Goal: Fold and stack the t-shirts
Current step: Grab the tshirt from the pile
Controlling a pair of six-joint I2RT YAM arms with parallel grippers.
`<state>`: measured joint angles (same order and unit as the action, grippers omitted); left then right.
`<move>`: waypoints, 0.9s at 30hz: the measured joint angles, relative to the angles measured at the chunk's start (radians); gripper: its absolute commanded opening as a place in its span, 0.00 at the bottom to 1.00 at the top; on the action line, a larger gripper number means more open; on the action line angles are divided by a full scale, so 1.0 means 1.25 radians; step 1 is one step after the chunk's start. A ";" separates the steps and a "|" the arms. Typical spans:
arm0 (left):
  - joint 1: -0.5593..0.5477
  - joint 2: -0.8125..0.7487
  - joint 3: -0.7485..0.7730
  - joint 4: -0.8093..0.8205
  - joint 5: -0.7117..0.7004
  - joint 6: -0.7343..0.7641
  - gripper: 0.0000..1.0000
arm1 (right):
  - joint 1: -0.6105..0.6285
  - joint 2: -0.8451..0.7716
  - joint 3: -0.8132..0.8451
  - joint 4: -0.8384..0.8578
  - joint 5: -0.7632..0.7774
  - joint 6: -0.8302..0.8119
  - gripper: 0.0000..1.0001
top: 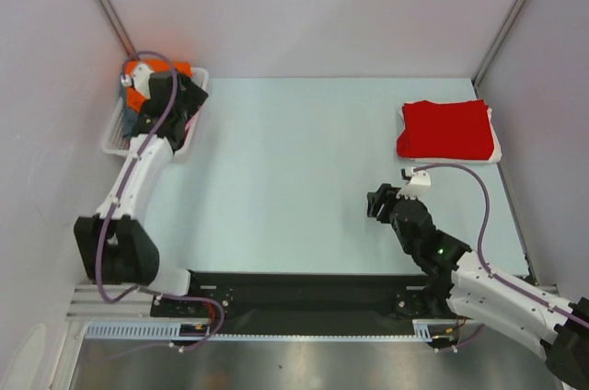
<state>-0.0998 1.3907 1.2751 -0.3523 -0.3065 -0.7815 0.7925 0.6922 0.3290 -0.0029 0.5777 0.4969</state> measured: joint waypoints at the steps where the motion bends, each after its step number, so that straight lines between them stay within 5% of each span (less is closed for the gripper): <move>1: 0.030 0.036 0.026 -0.002 -0.004 -0.008 0.84 | 0.000 0.000 0.000 0.000 0.001 0.000 0.62; 11: 0.149 0.390 0.423 -0.050 -0.092 -0.015 0.84 | -0.001 0.022 0.000 -0.001 -0.005 0.001 0.67; 18: 0.175 0.669 0.724 -0.049 -0.051 0.010 0.77 | -0.001 0.033 0.000 -0.003 -0.014 0.005 0.68; 22: 0.201 0.784 0.782 -0.050 0.021 -0.004 0.73 | -0.001 0.033 0.000 -0.003 -0.015 0.006 0.69; 24: 0.215 0.823 0.782 -0.055 0.050 -0.016 0.66 | -0.001 0.033 0.000 -0.003 -0.014 0.006 0.69; 27: 0.228 0.851 0.782 -0.054 0.084 -0.040 0.38 | -0.001 0.033 0.000 -0.004 -0.014 0.006 0.66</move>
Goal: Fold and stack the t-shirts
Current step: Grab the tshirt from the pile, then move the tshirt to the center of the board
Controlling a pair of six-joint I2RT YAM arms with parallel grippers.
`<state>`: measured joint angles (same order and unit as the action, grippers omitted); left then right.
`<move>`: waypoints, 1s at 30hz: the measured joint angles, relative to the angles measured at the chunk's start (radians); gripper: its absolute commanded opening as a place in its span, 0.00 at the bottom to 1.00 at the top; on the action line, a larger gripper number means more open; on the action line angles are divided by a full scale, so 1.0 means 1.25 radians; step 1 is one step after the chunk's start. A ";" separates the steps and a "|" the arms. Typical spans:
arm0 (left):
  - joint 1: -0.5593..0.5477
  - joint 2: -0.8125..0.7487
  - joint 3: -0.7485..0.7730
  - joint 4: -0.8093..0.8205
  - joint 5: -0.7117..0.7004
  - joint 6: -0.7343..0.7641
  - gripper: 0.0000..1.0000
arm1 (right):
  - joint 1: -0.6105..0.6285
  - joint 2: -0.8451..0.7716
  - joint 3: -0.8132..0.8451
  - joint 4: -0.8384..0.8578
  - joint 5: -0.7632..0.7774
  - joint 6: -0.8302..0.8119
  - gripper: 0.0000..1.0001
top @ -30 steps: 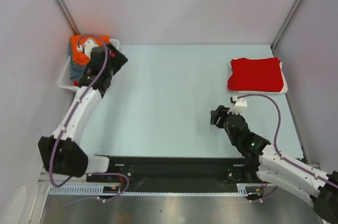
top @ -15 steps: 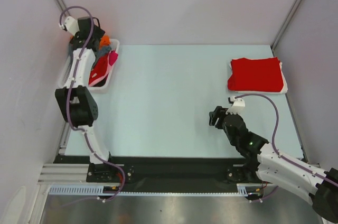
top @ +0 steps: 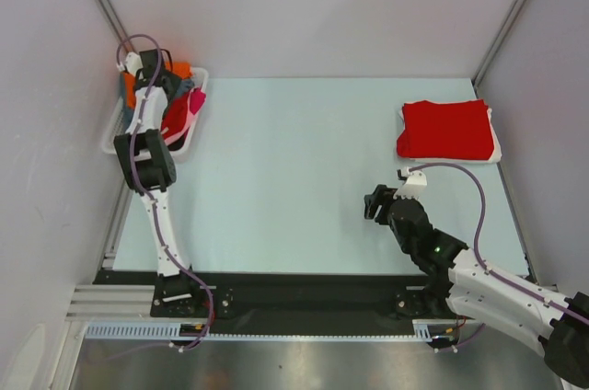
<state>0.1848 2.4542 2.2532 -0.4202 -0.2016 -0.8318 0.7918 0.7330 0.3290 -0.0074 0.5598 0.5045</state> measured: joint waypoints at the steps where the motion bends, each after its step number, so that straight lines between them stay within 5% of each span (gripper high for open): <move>1: 0.004 0.000 0.000 0.001 0.009 -0.003 0.29 | 0.000 0.000 0.000 0.000 0.000 0.000 0.66; 2: 0.008 0.000 0.001 0.004 0.021 -0.009 0.15 | 0.000 0.000 0.000 0.000 0.000 0.000 0.66; 9: 0.011 -0.103 -0.161 0.083 0.016 -0.019 0.13 | 0.000 0.001 0.000 -0.002 0.000 0.000 0.66; 10: 0.011 -0.139 -0.203 0.097 0.006 -0.017 0.02 | 0.000 0.002 0.000 -0.002 0.000 0.000 0.66; 11: 0.011 -0.163 -0.227 0.100 -0.003 -0.016 0.00 | 0.000 0.002 0.000 -0.002 0.000 0.000 0.66; 22: 0.011 -0.449 -0.363 0.142 -0.049 0.002 0.11 | 0.000 0.009 0.000 -0.002 -0.004 0.000 0.66; 25: 0.011 -0.478 -0.367 0.132 -0.047 0.000 0.00 | 0.000 0.008 0.000 -0.009 -0.006 0.000 0.66; 30: 0.009 -0.527 -0.445 0.105 -0.024 -0.007 0.00 | 0.000 0.004 0.000 -0.022 -0.007 0.000 0.67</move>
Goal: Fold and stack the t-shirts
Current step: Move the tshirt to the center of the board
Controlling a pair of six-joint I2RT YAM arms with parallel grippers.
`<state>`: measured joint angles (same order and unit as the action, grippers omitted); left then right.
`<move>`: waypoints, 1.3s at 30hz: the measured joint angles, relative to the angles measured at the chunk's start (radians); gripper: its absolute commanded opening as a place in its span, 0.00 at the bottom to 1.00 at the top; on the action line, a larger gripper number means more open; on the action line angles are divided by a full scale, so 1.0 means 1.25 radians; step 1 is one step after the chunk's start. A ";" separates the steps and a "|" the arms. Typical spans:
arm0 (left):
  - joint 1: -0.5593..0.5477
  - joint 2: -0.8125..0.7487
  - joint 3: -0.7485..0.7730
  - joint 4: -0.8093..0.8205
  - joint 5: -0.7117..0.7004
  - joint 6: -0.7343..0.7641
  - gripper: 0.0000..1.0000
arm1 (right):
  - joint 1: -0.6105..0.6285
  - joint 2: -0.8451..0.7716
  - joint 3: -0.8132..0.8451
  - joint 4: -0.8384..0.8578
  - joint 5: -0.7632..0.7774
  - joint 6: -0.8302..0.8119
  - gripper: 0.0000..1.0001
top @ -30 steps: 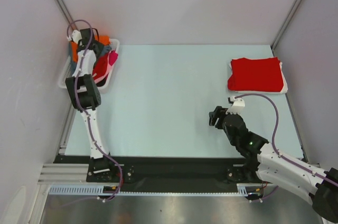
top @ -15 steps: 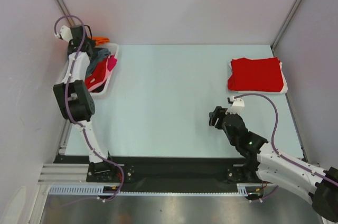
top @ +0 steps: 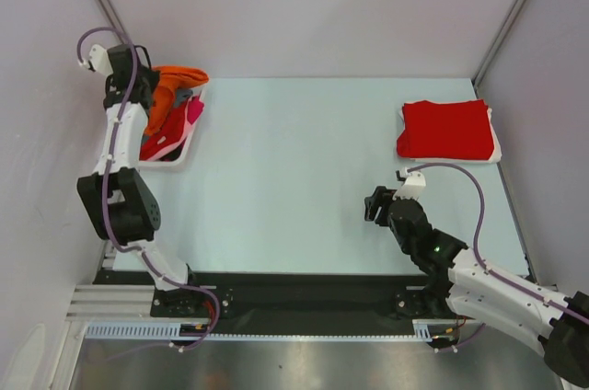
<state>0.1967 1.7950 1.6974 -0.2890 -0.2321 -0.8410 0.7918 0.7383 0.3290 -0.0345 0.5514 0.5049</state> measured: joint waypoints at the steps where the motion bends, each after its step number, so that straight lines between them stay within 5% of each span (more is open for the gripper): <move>1: -0.001 -0.021 -0.034 0.000 0.008 -0.001 0.00 | 0.000 -0.001 0.000 0.000 0.000 0.000 0.67; 6: -0.011 -0.151 -0.183 -0.003 0.063 0.002 0.00 | 0.000 -0.009 0.000 -0.006 0.000 0.000 0.67; 13: -0.053 -0.270 -0.159 -0.007 0.204 0.007 0.00 | 0.000 -0.022 0.000 -0.010 0.001 0.000 0.66; 23: -0.340 -0.499 -0.269 0.113 0.417 -0.093 0.02 | 0.000 -0.042 0.000 -0.017 0.010 0.000 0.66; 26: -0.330 -0.517 -0.336 0.229 0.515 -0.176 0.16 | 0.000 -0.045 0.000 -0.017 0.009 -0.001 0.66; 27: -0.325 -0.520 -0.366 0.261 0.537 -0.195 0.43 | 0.000 -0.046 0.000 -0.017 0.009 -0.001 0.66; 30: -0.321 -0.514 -0.481 0.331 0.568 -0.219 0.83 | 0.000 -0.051 0.000 -0.018 0.009 0.000 0.66; 32: -0.325 -0.496 -0.592 0.352 0.571 -0.211 0.97 | 0.000 -0.058 0.000 -0.018 0.009 0.000 0.67; 39: -0.419 -0.438 -0.772 0.223 0.488 -0.044 0.97 | 0.000 -0.072 0.000 -0.016 -0.016 -0.012 0.63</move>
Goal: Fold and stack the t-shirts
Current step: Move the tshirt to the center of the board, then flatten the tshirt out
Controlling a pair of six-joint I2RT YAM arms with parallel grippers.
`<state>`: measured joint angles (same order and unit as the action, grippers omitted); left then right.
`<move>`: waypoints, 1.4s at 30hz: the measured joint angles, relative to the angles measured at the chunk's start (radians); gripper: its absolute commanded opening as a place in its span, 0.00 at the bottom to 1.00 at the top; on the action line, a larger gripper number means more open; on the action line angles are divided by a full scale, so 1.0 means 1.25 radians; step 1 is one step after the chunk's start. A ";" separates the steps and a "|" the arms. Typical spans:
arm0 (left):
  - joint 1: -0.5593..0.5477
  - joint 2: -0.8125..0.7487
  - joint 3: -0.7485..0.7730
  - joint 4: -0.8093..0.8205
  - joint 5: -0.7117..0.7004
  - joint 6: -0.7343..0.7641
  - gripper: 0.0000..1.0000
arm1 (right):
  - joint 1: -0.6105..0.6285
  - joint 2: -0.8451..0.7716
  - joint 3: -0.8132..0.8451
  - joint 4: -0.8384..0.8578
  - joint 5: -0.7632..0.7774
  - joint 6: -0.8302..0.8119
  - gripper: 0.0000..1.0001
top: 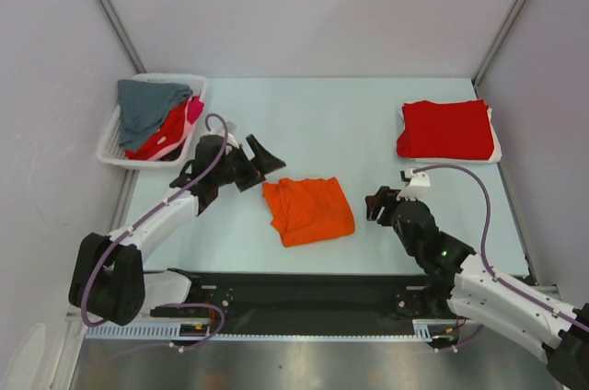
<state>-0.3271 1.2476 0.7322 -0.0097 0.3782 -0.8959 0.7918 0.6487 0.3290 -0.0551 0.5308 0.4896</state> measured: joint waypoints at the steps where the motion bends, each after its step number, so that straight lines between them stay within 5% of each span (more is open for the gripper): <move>1: -0.010 -0.001 -0.016 -0.008 -0.010 0.021 0.96 | 0.000 0.000 0.000 0.002 -0.010 -0.005 0.61; 3: -0.029 -0.006 -0.054 -0.017 -0.038 0.063 0.95 | 0.000 0.004 0.000 0.013 -0.032 -0.017 0.53; 7: -0.033 -0.054 -0.142 -0.028 -0.109 0.126 0.94 | -0.003 0.078 0.043 0.023 -0.109 -0.031 0.55; 16: 0.021 -0.231 -0.223 -0.031 -0.166 0.156 0.86 | 0.104 0.485 0.350 0.042 -0.203 -0.051 0.56; 22: 0.121 -0.131 -0.229 0.013 -0.096 0.149 0.74 | 0.125 0.702 0.551 0.011 -0.206 -0.041 0.62; 33: 0.138 -0.012 -0.233 0.103 -0.015 0.115 0.72 | 0.124 1.010 0.836 -0.108 -0.213 -0.040 0.63; 37: 0.127 0.021 -0.230 0.126 -0.013 0.110 0.70 | 0.124 1.075 0.860 -0.151 -0.205 -0.045 0.54; 39: 0.110 0.056 -0.220 0.133 -0.011 0.108 0.69 | 0.124 1.091 0.866 -0.173 -0.199 -0.050 0.35; 40: 0.099 0.078 -0.212 0.134 -0.009 0.108 0.69 | 0.124 1.094 0.869 -0.180 -0.197 -0.051 0.10; 42: 0.081 0.117 -0.198 0.140 -0.008 0.102 0.68 | 0.118 1.094 0.870 -0.179 -0.196 -0.053 0.00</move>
<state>-0.2256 1.3933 0.4847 0.1650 0.3679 -0.7689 0.9398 2.0159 1.4166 -0.2794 0.2859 0.4236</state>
